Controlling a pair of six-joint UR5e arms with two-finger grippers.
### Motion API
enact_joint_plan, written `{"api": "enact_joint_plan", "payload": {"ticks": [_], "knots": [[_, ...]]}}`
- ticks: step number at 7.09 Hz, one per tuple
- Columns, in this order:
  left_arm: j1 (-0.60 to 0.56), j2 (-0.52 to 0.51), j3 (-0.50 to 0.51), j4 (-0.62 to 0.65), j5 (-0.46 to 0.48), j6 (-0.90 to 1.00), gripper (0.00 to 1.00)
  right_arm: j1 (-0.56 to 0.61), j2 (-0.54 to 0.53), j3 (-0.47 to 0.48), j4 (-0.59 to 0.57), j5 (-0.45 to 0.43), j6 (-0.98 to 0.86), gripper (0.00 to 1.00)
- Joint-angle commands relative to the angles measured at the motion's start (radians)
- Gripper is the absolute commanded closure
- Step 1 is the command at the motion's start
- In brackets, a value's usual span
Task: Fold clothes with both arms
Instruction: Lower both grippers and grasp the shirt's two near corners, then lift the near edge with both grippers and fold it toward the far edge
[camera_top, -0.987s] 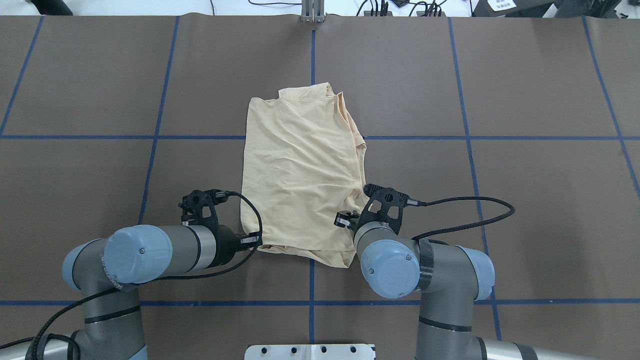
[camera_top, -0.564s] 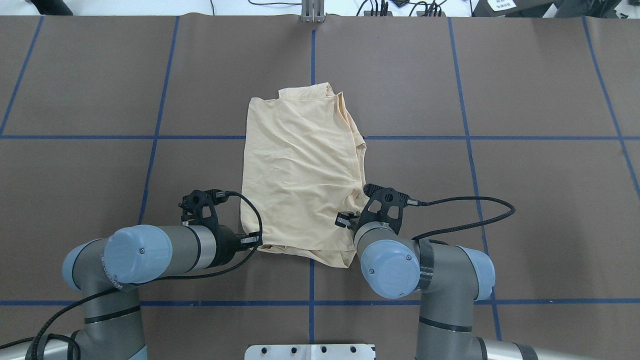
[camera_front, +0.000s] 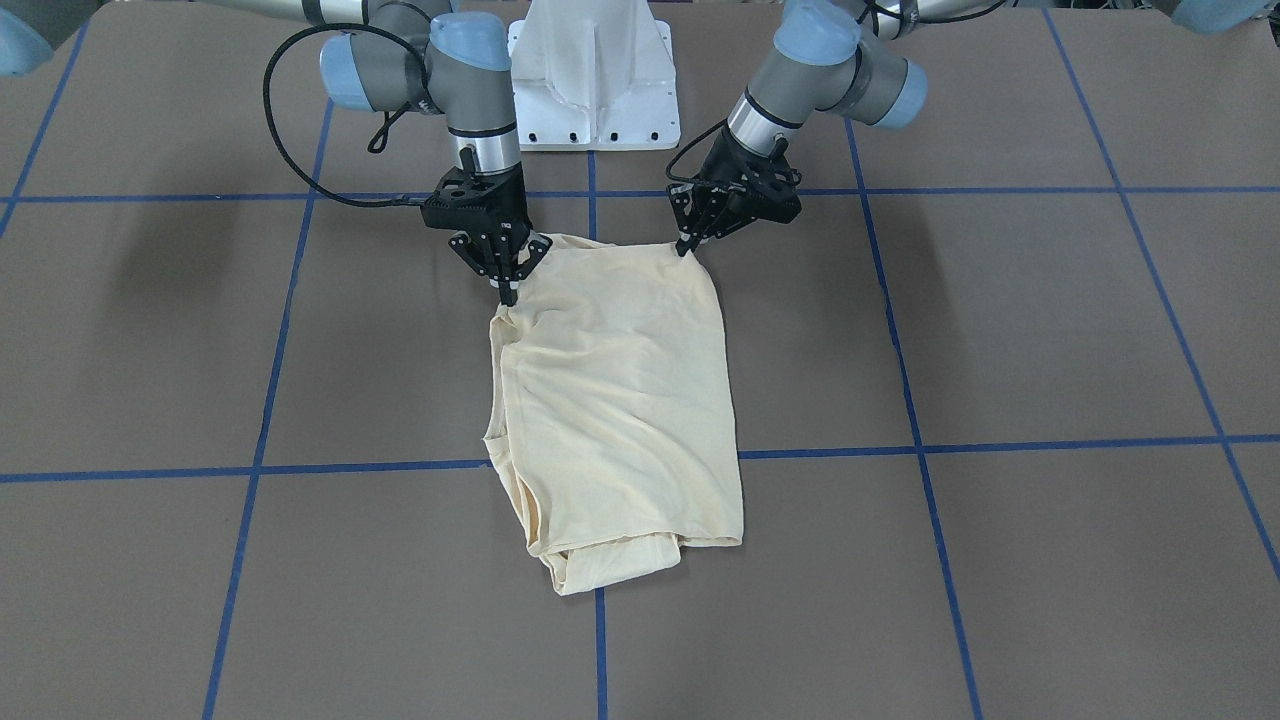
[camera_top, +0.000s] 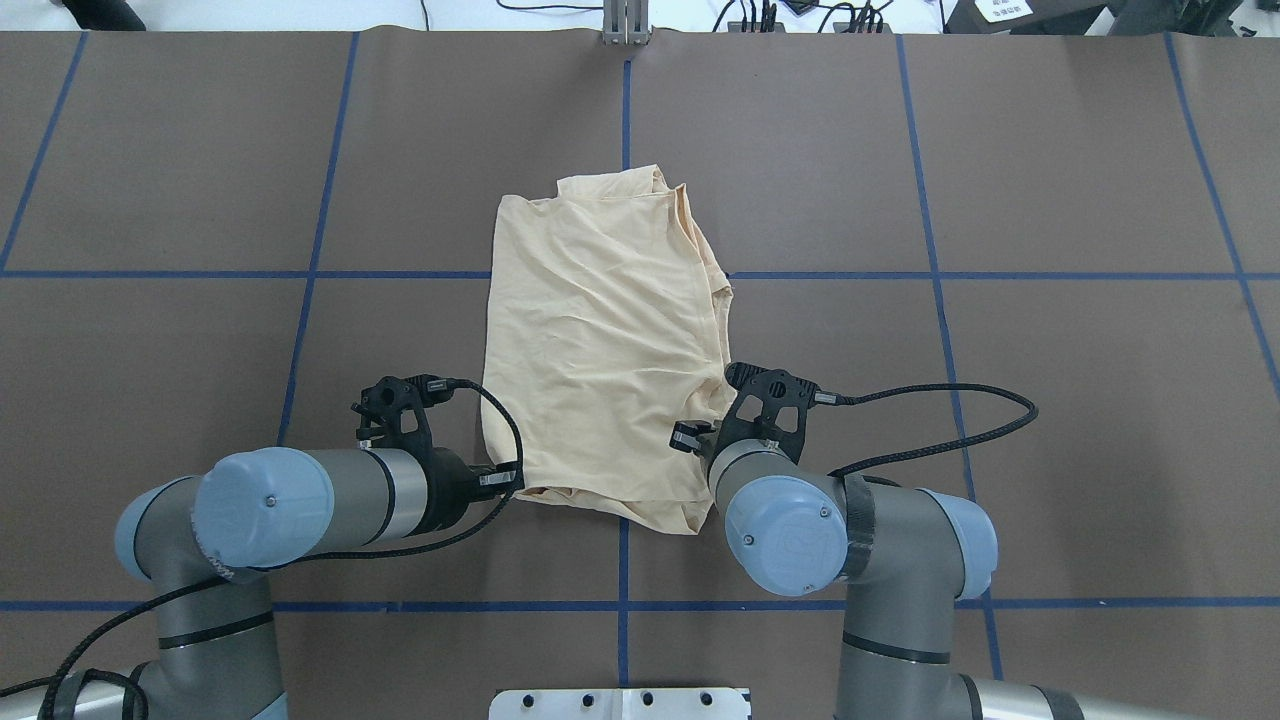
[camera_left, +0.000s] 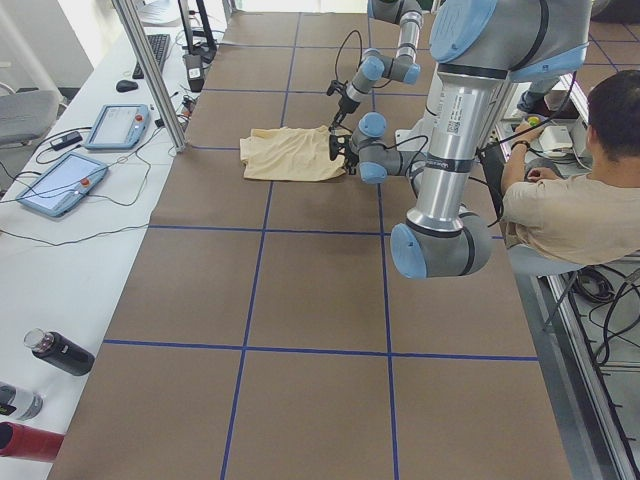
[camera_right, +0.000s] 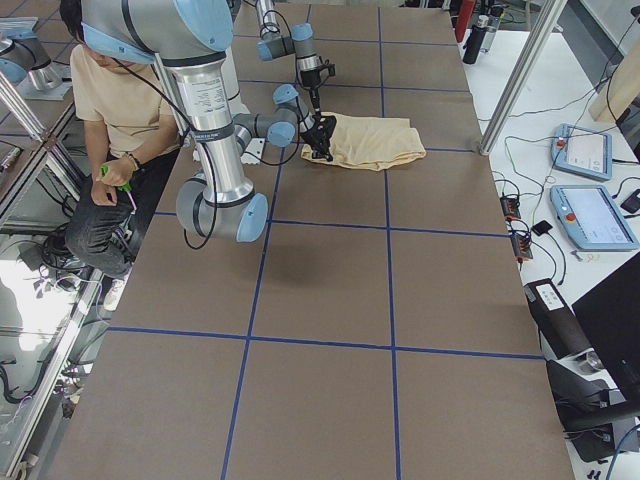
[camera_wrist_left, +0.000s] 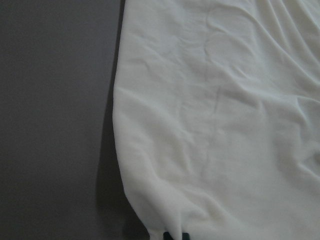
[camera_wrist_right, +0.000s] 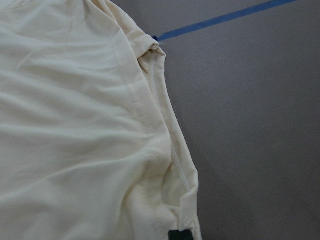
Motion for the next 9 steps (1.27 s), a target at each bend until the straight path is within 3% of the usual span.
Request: {"api": "enact_joint_plan", "payload": {"ticks": [1, 3, 5, 7, 9], "knots": [[-0.001, 0.04, -0.122, 0.025, -0.014, -0.008, 1.0, -0.041, -0.059, 0.151, -0.035, 0.0, -0.004, 1.0], [0.014, 0.123, -0.344, 0.159, -0.031, -0.051, 1.0, -0.144, -0.078, 0.392, -0.278, -0.005, 0.009, 1.0], [0.043, 0.119, -0.475, 0.305, -0.032, -0.077, 1.0, -0.186, -0.078, 0.448, -0.317, -0.033, 0.01, 1.0], [0.048, 0.085, -0.421, 0.315, -0.06, -0.064, 1.0, -0.152, -0.072, 0.418, -0.319, -0.028, 0.0, 1.0], [-0.021, -0.031, -0.225, 0.313, -0.049, -0.022, 1.0, -0.056, -0.046, 0.326, -0.308, -0.022, -0.04, 1.0]]}}
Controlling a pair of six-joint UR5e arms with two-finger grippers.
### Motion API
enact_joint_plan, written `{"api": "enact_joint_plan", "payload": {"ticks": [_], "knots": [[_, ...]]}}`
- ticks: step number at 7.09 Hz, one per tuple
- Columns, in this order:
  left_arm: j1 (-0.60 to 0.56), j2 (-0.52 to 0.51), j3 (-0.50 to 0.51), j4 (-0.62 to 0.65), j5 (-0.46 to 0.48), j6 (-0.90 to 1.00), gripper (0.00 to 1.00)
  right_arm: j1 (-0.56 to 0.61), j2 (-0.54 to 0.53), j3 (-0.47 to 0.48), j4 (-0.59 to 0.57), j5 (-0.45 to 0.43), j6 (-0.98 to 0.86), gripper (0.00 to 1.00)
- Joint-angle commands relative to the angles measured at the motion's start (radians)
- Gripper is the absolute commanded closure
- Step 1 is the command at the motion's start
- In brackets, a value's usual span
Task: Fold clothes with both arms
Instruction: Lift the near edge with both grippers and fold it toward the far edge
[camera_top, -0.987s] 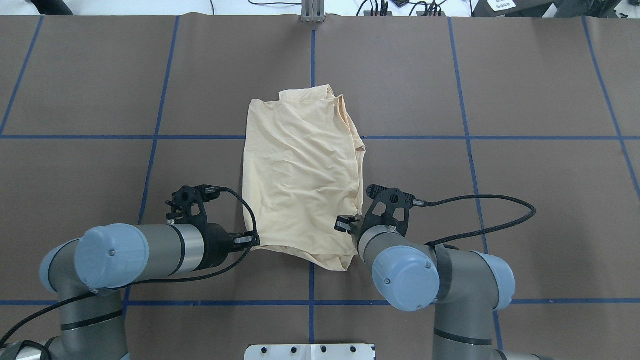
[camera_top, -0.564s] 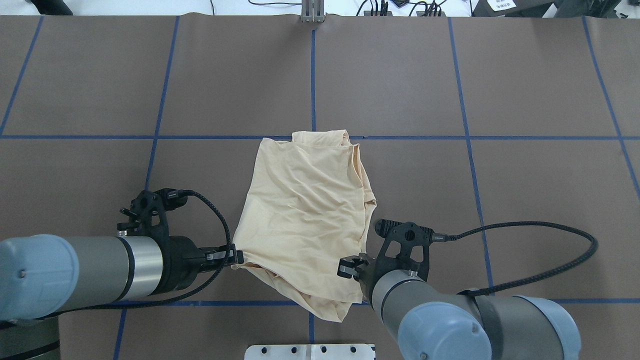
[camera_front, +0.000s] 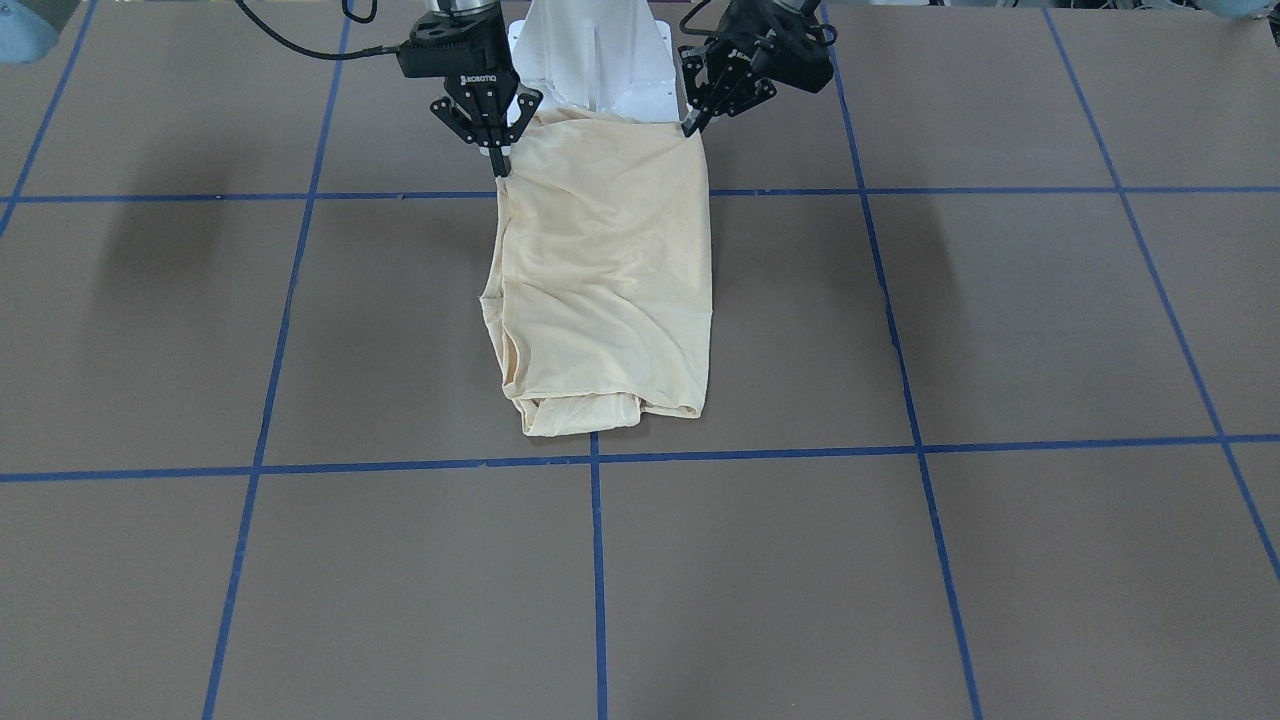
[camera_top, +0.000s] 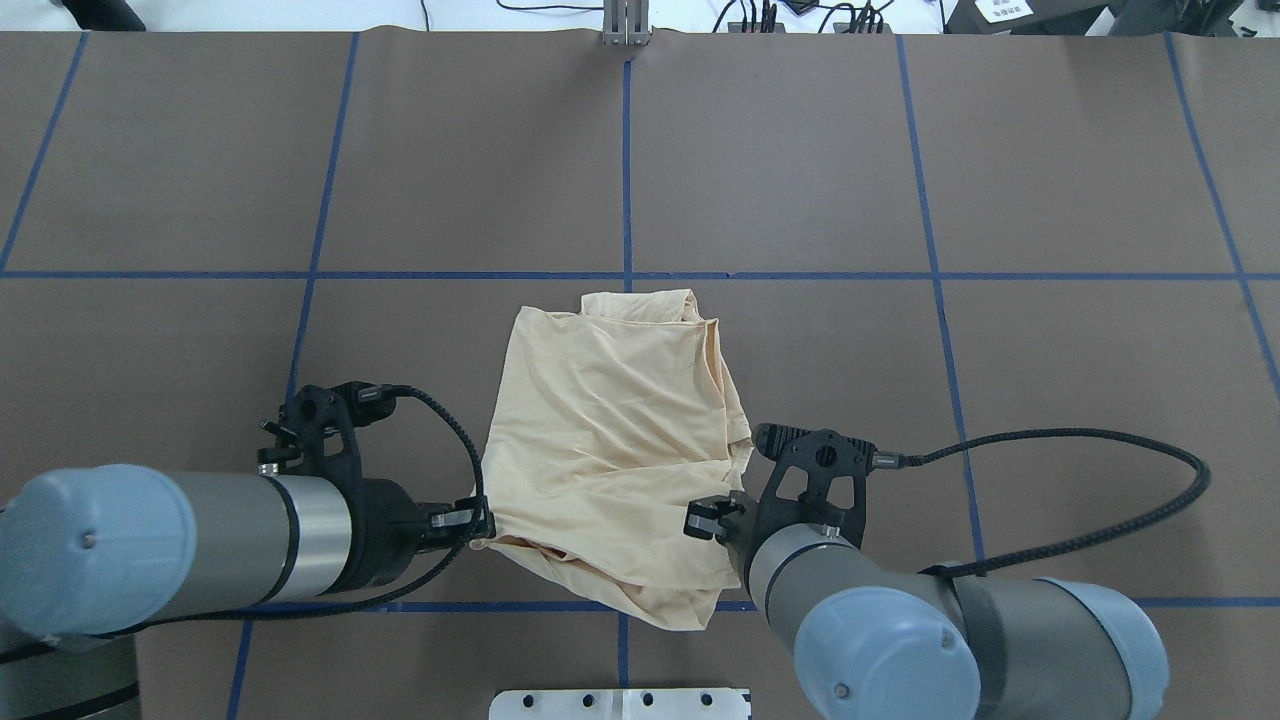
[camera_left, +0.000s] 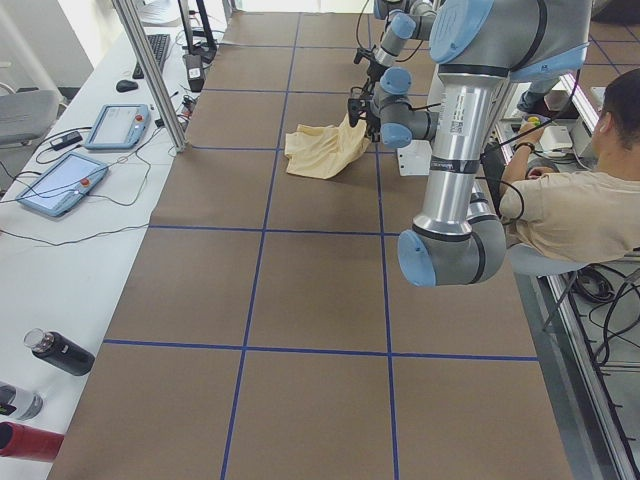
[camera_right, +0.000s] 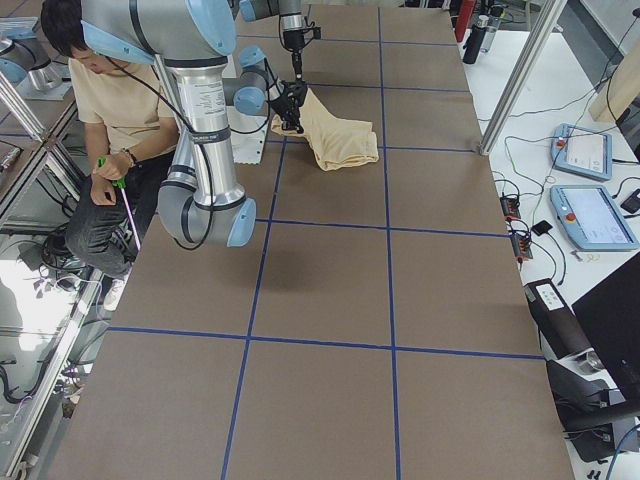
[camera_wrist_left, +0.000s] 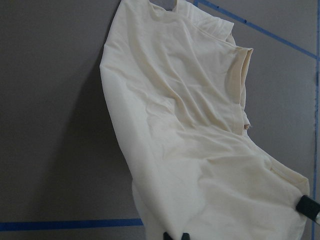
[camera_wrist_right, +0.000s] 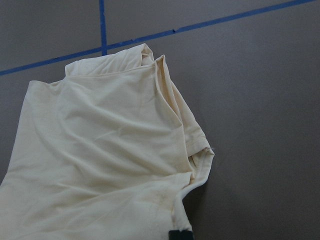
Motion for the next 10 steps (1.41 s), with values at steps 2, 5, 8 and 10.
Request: {"api": "enact_joint_plan", "payload": {"ticks": [2, 5, 8, 10], "knots": [[-0.104, -0.115, 0.186, 0.0, 0.006, 0.118, 1.0, 0.125, 0.089, -0.152, 0.007, 0.006, -0.039, 1.0], [-0.228, -0.204, 0.308, -0.001, 0.002, 0.216, 1.0, 0.197, 0.119, -0.237, 0.04, 0.009, -0.084, 1.0], [-0.273, -0.316, 0.54, -0.018, 0.018, 0.259, 1.0, 0.247, 0.206, -0.431, 0.146, 0.014, -0.099, 1.0], [-0.281, -0.32, 0.6, -0.096, 0.032, 0.294, 0.01, 0.311, 0.267, -0.501, 0.175, 0.102, -0.133, 0.0]]}}
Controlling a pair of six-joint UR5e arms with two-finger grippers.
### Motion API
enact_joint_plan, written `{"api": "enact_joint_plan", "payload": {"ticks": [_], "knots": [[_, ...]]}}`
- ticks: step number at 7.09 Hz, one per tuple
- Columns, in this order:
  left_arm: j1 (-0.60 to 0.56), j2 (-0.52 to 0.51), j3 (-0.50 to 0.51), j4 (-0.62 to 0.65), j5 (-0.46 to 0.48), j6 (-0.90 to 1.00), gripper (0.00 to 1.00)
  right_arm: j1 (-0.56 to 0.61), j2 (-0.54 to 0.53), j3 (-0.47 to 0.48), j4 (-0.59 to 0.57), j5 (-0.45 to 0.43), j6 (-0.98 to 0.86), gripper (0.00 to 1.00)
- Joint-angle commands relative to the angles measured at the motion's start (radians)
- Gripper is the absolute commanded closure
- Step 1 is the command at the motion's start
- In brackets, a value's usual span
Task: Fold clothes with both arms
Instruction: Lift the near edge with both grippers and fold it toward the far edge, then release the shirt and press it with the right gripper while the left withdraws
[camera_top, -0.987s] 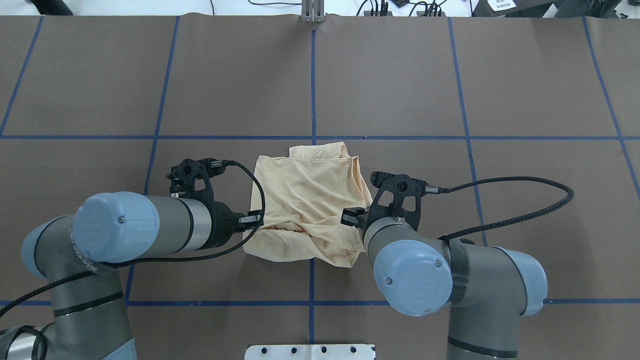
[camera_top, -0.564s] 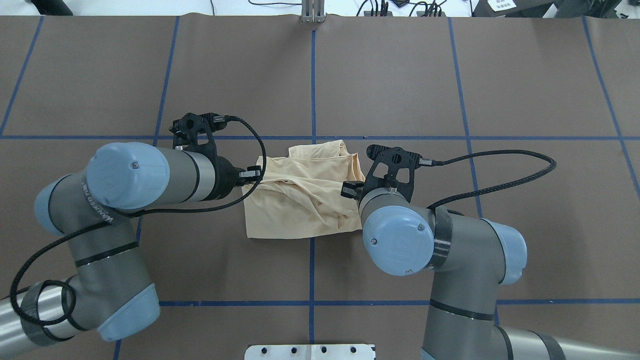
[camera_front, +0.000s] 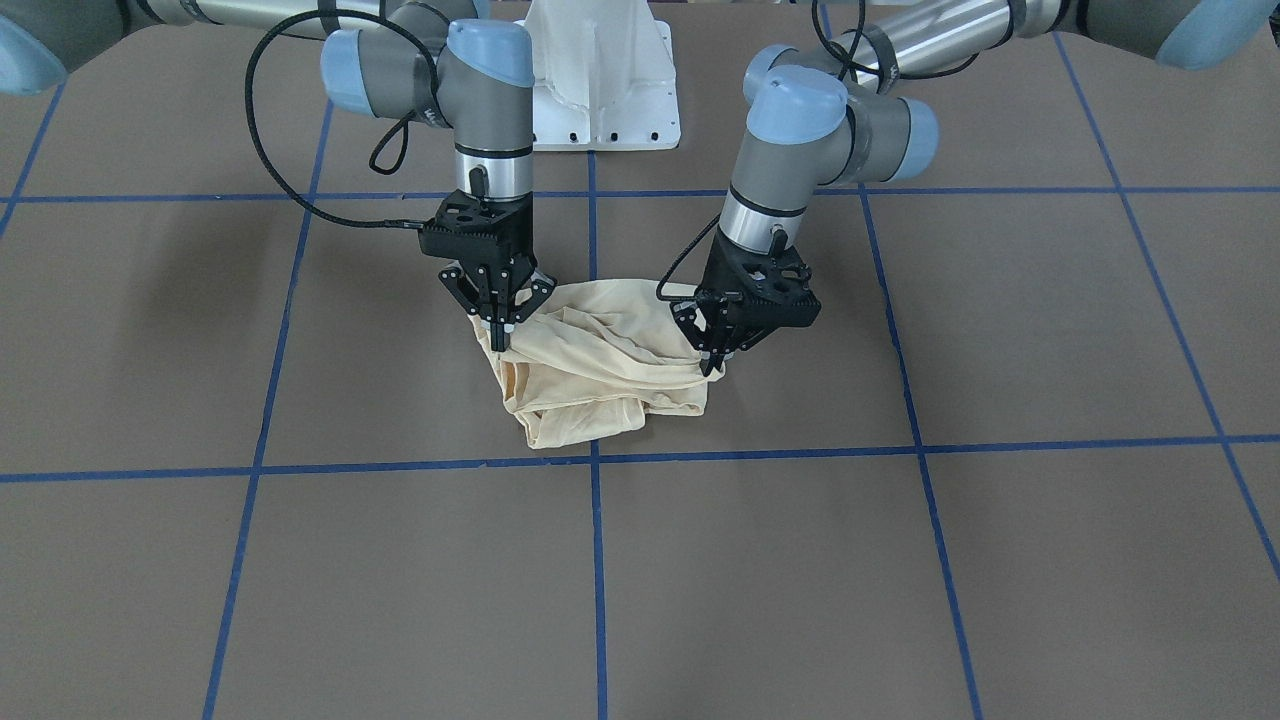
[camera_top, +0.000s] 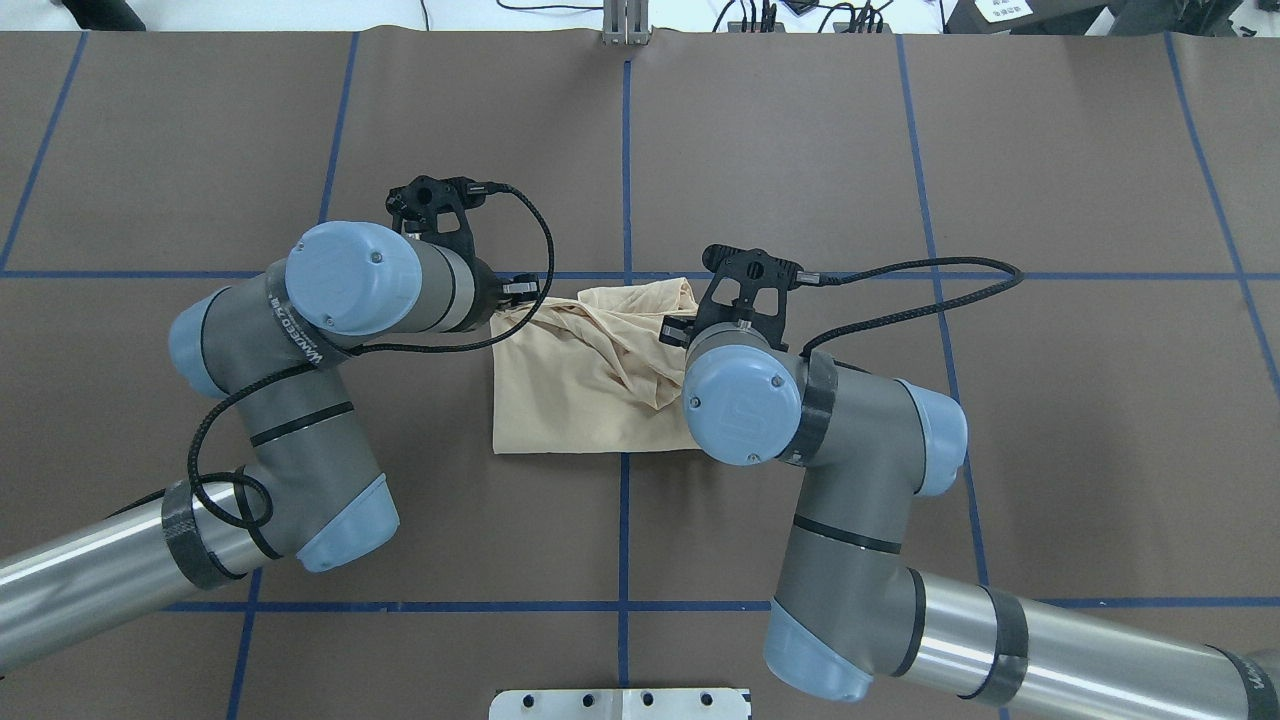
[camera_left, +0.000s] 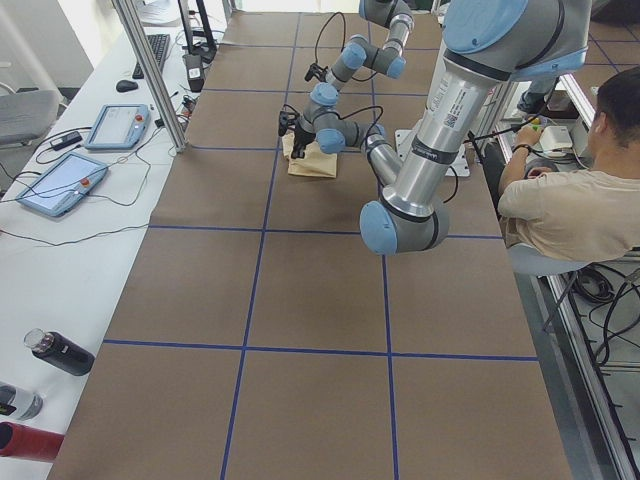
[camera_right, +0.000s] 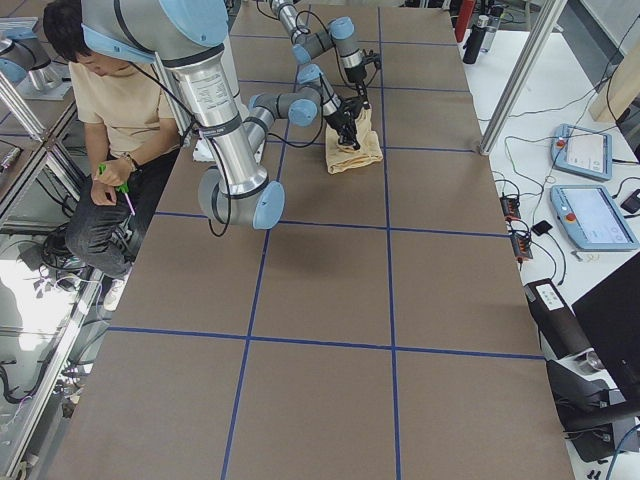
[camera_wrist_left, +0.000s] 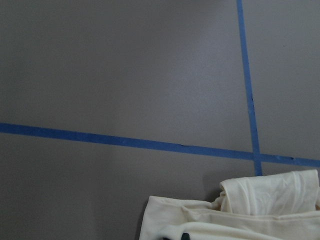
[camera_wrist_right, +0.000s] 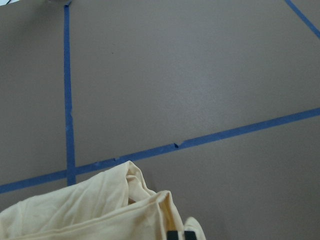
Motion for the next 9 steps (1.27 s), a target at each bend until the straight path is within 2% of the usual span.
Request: {"api": "enact_joint_plan", "payload": {"ticks": [1, 2, 3, 4, 5, 6, 8, 9], "knots": [[-0.025, -0.006, 0.022, -0.036, -0.005, 0.07, 0.0, 0.089, 0.065, -0.029, 0.009, 0.197, -0.051, 0.0], [-0.072, 0.006, 0.006, -0.036, -0.07, 0.194, 0.0, 0.097, 0.082, -0.02, 0.006, 0.229, -0.053, 0.0], [-0.126, 0.035, -0.006, -0.041, -0.13, 0.322, 0.0, 0.079, 0.096, -0.023, 0.006, 0.225, -0.053, 0.0], [-0.131, 0.058, -0.02, -0.042, -0.131, 0.342, 0.0, 0.021, 0.098, -0.032, 0.004, 0.168, -0.055, 0.01], [-0.13, 0.06, -0.025, -0.042, -0.131, 0.336, 0.0, -0.033, 0.098, -0.049, -0.031, 0.09, -0.131, 0.12], [-0.129, 0.06, -0.026, -0.042, -0.131, 0.335, 0.0, -0.066, 0.099, -0.054, -0.075, 0.05, -0.235, 0.18], [-0.131, 0.065, -0.04, -0.042, -0.131, 0.333, 0.0, -0.072, 0.153, -0.157, -0.072, 0.012, -0.327, 0.29], [-0.131, 0.065, -0.04, -0.042, -0.131, 0.333, 0.0, -0.072, 0.164, -0.169, -0.074, 0.001, -0.34, 0.41]]}}
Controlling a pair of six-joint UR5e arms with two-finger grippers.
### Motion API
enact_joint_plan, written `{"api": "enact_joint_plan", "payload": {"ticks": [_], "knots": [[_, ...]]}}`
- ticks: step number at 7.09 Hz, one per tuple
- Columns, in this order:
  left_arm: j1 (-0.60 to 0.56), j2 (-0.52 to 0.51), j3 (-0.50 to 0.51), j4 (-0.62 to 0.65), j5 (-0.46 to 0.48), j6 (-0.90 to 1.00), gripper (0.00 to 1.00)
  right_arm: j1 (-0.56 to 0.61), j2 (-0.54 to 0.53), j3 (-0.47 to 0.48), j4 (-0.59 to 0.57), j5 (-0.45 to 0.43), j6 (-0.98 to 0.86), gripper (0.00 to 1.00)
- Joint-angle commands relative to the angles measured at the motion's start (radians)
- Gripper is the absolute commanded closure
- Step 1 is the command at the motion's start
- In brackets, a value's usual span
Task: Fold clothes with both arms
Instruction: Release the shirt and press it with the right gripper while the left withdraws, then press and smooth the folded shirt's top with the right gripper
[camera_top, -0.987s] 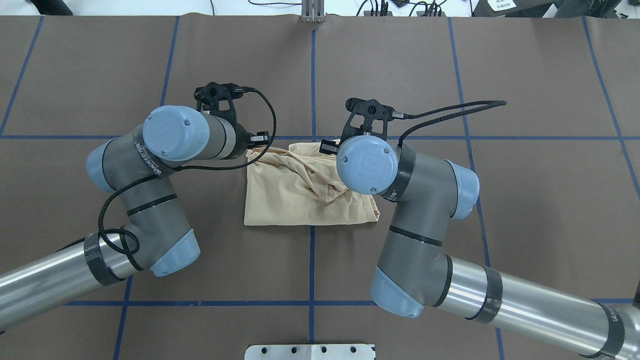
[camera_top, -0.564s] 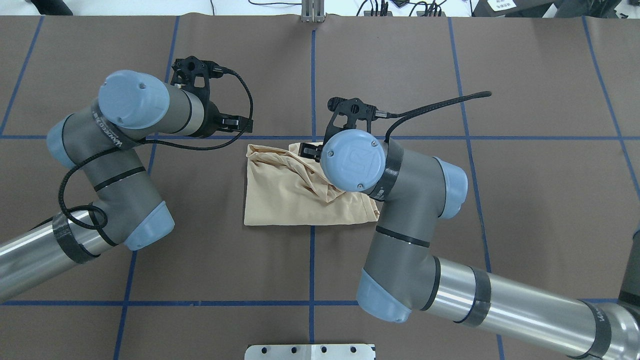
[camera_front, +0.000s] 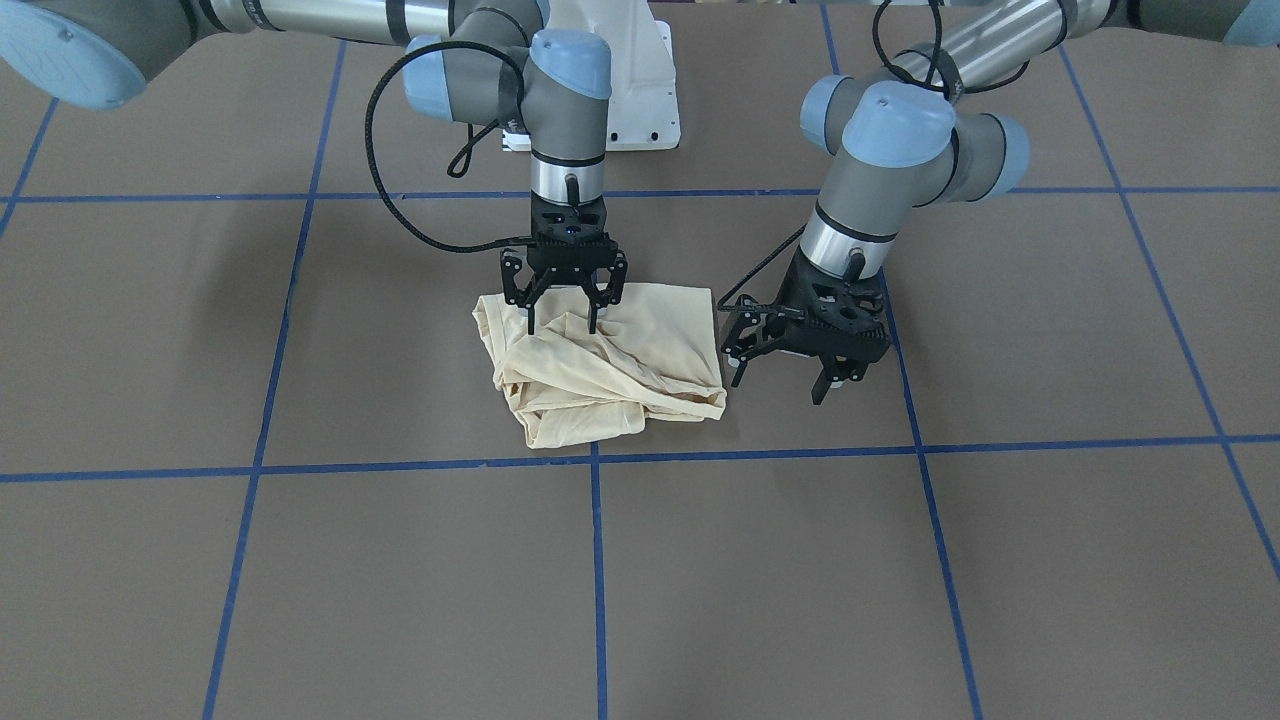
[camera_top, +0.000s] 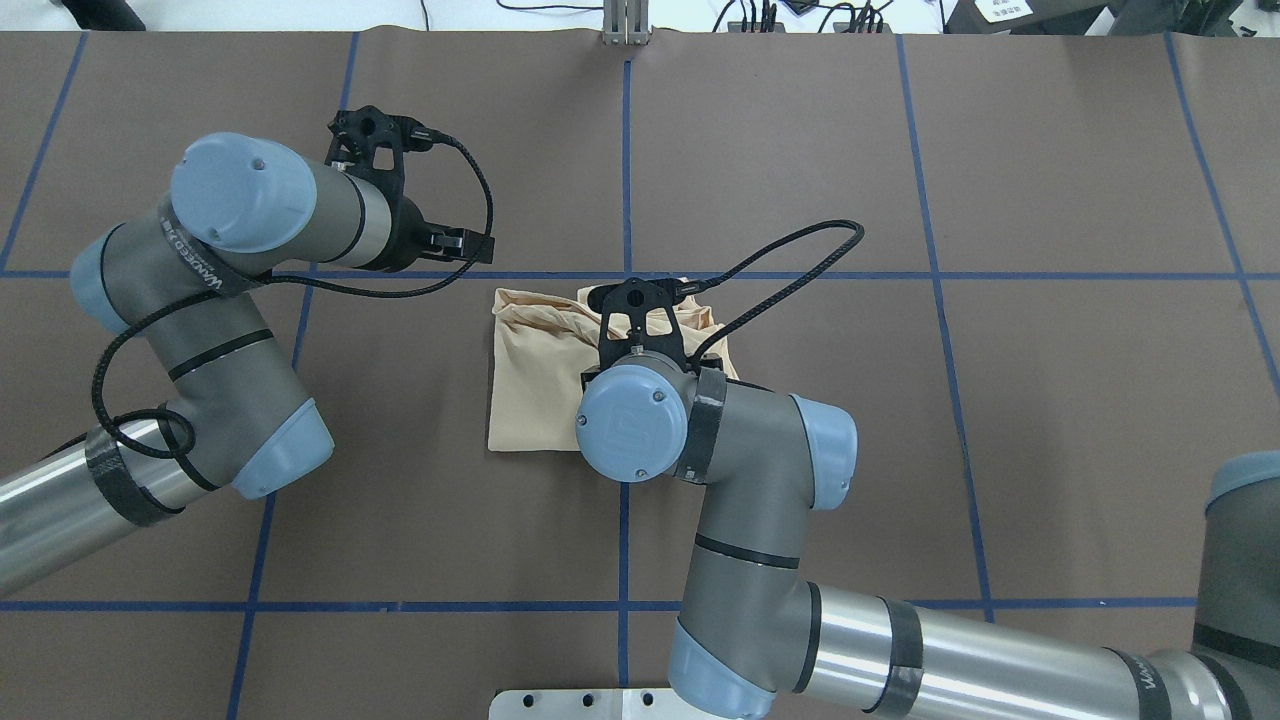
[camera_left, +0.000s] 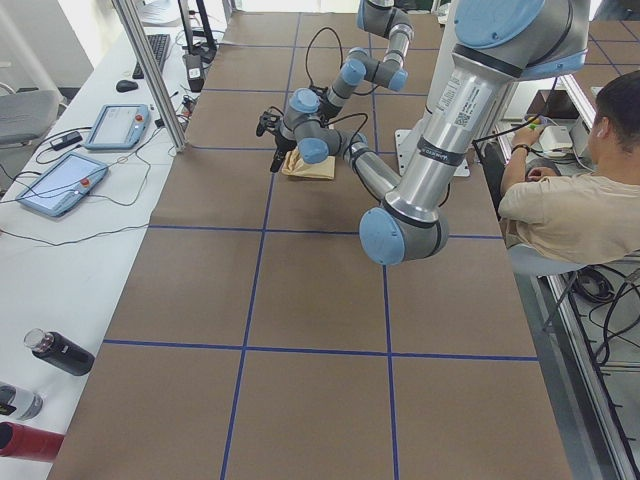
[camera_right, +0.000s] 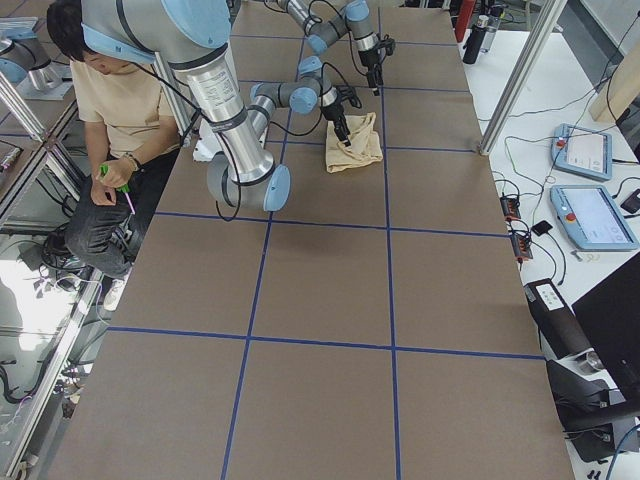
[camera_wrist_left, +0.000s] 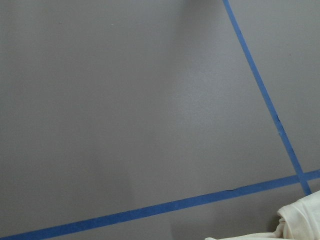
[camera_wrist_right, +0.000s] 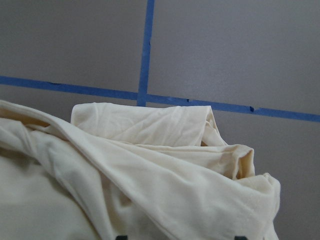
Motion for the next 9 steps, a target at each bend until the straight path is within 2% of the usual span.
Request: {"api": "enact_joint_plan", "payload": {"ticks": [1, 2, 3, 5, 6, 7, 8, 9], "knots": [[-0.003, 0.001, -0.003, 0.0, 0.0, 0.0, 0.0, -0.001, 0.023, -0.043, -0.003, -0.034, -0.041, 0.59], [-0.003, 0.001, -0.003, 0.0, 0.0, 0.0, 0.0, 0.008, 0.024, -0.047, -0.003, -0.042, -0.067, 0.92], [-0.003, 0.001, -0.003, 0.0, 0.0, 0.0, 0.0, 0.034, 0.023, -0.048, -0.004, -0.042, -0.087, 1.0], [-0.003, 0.001, -0.003, 0.0, 0.0, -0.004, 0.0, 0.112, 0.021, -0.056, 0.007, -0.038, -0.189, 1.0], [-0.002, 0.001, -0.003, 0.0, 0.0, -0.014, 0.0, 0.142, 0.026, -0.101, 0.026, -0.036, -0.223, 1.0], [-0.002, 0.001, -0.003, 0.0, 0.0, -0.017, 0.0, 0.162, 0.027, -0.198, 0.179, -0.035, -0.224, 0.92], [-0.003, 0.001, -0.003, 0.0, 0.0, -0.017, 0.0, 0.172, 0.053, -0.284, 0.289, -0.033, -0.222, 0.29], [-0.003, 0.001, -0.003, 0.0, 0.0, -0.019, 0.0, 0.179, 0.088, -0.295, 0.295, -0.025, -0.207, 0.0]]}}
